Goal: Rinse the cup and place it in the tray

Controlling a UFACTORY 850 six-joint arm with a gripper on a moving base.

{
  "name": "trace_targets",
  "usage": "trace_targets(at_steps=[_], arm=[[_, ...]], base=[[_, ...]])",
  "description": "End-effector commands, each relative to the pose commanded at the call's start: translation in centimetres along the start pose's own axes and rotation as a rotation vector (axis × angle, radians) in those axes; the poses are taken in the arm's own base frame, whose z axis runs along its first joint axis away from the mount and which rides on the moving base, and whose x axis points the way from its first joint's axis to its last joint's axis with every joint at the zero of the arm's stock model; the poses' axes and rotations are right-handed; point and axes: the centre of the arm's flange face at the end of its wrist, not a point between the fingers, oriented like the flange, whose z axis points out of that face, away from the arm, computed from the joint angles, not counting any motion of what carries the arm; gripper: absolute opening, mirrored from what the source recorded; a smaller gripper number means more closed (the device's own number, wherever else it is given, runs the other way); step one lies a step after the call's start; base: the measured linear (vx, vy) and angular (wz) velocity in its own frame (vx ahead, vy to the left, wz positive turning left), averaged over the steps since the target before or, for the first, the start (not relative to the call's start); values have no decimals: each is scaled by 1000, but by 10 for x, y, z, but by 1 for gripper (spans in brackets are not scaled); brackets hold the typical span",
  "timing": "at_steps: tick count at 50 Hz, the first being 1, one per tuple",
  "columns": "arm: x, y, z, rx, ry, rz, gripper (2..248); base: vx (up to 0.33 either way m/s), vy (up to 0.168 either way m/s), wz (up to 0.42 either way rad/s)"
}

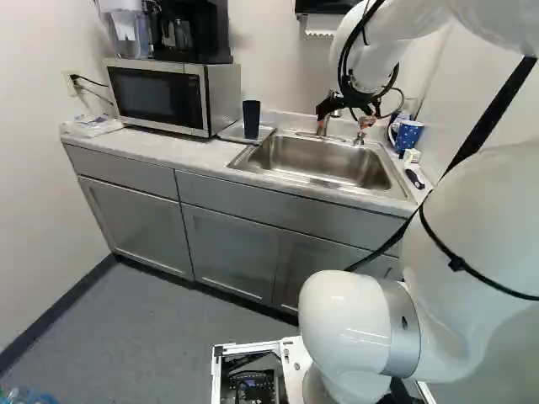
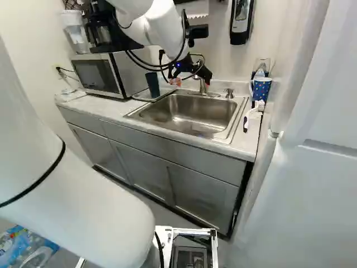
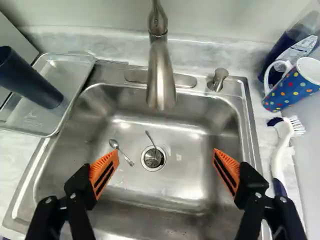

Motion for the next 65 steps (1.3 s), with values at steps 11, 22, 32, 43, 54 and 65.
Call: trace_targets(at_steps=[11, 22, 32, 43, 54, 65], arm=[[0, 0, 0, 0, 0, 0, 247], [0, 0, 0, 0, 0, 0, 247], [0, 0, 0, 0, 0, 0, 247], [0, 0, 0, 0, 0, 0, 247], [0, 0, 0, 0, 0, 0, 247], [0, 0, 0, 0, 0, 0, 247]], base=[[-23, 100, 5], [-52, 107, 3], [-69, 106, -4], [-70, 112, -6], [-82, 106, -5], [-94, 82, -218]])
